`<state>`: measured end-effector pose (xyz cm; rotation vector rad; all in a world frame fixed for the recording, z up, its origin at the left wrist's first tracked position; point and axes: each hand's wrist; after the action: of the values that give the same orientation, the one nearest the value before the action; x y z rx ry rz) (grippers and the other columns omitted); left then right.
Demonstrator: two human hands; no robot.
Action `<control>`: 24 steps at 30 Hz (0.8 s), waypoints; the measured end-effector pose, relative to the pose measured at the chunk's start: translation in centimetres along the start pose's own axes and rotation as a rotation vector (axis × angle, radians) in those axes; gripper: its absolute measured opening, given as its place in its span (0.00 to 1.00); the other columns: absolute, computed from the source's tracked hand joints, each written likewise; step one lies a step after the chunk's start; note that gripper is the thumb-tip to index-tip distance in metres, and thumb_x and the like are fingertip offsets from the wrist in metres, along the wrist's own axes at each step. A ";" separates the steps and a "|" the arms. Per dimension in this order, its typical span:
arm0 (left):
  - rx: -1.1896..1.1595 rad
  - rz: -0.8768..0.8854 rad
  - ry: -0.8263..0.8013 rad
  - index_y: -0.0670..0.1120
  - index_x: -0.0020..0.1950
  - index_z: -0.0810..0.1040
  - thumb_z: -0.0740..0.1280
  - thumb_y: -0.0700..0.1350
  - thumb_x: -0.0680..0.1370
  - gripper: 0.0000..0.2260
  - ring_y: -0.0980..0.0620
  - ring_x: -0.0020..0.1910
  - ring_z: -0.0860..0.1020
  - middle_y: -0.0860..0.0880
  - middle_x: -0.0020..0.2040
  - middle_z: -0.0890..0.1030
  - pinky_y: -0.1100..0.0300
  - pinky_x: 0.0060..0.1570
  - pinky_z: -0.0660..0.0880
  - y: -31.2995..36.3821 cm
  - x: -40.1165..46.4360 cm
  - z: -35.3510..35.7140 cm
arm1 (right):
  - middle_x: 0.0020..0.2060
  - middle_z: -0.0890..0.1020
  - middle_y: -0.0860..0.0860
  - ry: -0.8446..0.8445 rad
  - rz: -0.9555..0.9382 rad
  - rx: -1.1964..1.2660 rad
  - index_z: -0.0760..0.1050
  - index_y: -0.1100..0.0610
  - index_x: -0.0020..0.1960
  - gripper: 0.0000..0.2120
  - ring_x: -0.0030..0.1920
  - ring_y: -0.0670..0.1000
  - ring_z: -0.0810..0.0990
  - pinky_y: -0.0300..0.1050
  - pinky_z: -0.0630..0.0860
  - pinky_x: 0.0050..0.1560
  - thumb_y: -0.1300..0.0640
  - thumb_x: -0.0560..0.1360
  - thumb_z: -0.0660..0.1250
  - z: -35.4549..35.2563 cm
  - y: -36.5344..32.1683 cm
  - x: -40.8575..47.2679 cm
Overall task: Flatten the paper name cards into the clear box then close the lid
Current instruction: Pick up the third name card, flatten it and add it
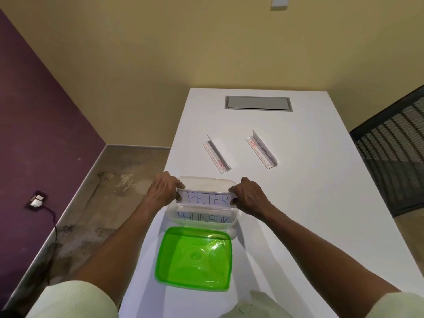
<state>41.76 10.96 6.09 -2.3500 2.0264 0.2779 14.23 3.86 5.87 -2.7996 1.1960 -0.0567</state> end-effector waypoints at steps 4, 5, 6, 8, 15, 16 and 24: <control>0.019 0.005 -0.070 0.52 0.58 0.82 0.76 0.51 0.68 0.19 0.47 0.55 0.75 0.48 0.54 0.83 0.56 0.53 0.69 -0.5 0.1 0.0 | 0.39 0.79 0.57 -0.053 -0.018 0.005 0.82 0.55 0.50 0.13 0.44 0.57 0.76 0.46 0.71 0.39 0.51 0.68 0.71 0.4 -0.7 0.8; 0.027 0.003 -0.098 0.52 0.59 0.82 0.76 0.51 0.68 0.19 0.47 0.55 0.75 0.47 0.55 0.82 0.56 0.53 0.69 -0.5 0.1 0.1 | 0.40 0.79 0.58 -0.064 -0.021 0.009 0.82 0.56 0.51 0.13 0.45 0.57 0.76 0.46 0.71 0.39 0.52 0.68 0.71 0.5 -0.7 1.0; 0.036 0.001 -0.119 0.53 0.59 0.81 0.76 0.51 0.68 0.20 0.46 0.54 0.75 0.46 0.55 0.81 0.56 0.53 0.70 -0.5 0.1 0.3 | 0.41 0.79 0.58 -0.079 -0.025 0.009 0.81 0.56 0.51 0.13 0.45 0.57 0.77 0.46 0.70 0.40 0.52 0.68 0.71 0.6 -0.8 1.1; 0.050 -0.013 -0.160 0.54 0.59 0.80 0.77 0.52 0.68 0.20 0.45 0.53 0.75 0.45 0.54 0.77 0.55 0.52 0.72 -0.3 0.2 0.6 | 0.42 0.79 0.59 -0.114 -0.046 -0.005 0.81 0.57 0.49 0.13 0.46 0.58 0.77 0.46 0.68 0.39 0.52 0.68 0.71 1.0 -0.8 1.4; 0.159 0.031 -0.254 0.51 0.58 0.81 0.78 0.48 0.67 0.20 0.45 0.54 0.78 0.46 0.55 0.81 0.57 0.51 0.72 1.0 0.6 1.8 | 0.41 0.80 0.61 -0.210 -0.085 -0.046 0.81 0.60 0.46 0.11 0.46 0.60 0.78 0.45 0.69 0.39 0.56 0.66 0.71 2.0 -1.3 2.0; 0.170 0.035 -0.271 0.50 0.58 0.81 0.77 0.48 0.67 0.20 0.45 0.54 0.78 0.46 0.56 0.81 0.58 0.50 0.72 1.2 0.6 1.9 | 0.38 0.81 0.61 -0.222 -0.098 -0.065 0.80 0.61 0.42 0.10 0.42 0.60 0.78 0.44 0.69 0.37 0.58 0.63 0.72 1.9 -1.5 2.0; 0.482 0.188 -0.295 0.49 0.43 0.83 0.79 0.46 0.64 0.11 0.49 0.39 0.79 0.46 0.41 0.82 0.61 0.37 0.62 2.3 0.1 1.6 | 0.18 0.73 0.53 -0.205 -0.224 -0.102 0.71 0.56 0.22 0.14 0.24 0.55 0.74 0.38 0.67 0.28 0.60 0.44 0.76 4.5 -2.3 2.2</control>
<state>39.30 10.73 4.76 -1.7303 1.9084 0.1114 17.69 4.17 1.58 -2.9274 0.8605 0.2757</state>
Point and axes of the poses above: each hand's wrist, its own x-axis towards the middle knuckle, its own z-axis out of the palm, y = z × x
